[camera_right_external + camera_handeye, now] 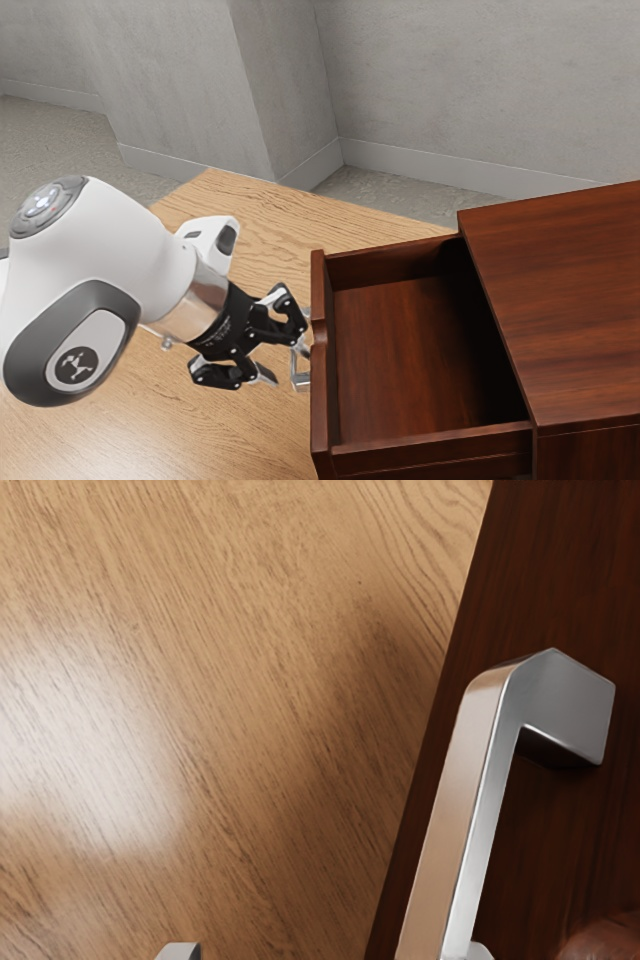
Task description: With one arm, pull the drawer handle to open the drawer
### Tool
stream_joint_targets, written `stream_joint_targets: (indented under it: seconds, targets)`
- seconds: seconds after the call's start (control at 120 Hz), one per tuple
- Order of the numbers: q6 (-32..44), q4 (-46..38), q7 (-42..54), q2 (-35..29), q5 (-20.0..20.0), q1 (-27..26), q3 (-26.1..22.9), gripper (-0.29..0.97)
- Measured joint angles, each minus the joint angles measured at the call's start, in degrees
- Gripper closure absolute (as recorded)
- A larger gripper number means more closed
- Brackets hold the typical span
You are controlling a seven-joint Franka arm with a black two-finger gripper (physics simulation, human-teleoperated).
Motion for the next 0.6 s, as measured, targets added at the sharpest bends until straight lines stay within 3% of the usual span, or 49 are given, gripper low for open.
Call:
stream_joint_targets:
  seconds: [0.492,0.6]
  targets:
    - [-0.6,-1.3,0.2,-4.5,-0.1,-0.5,1.0,0.30]
    - [-3.3,2.0,0.2,-3.4,-0.6,-1.0,0.8,0.25]
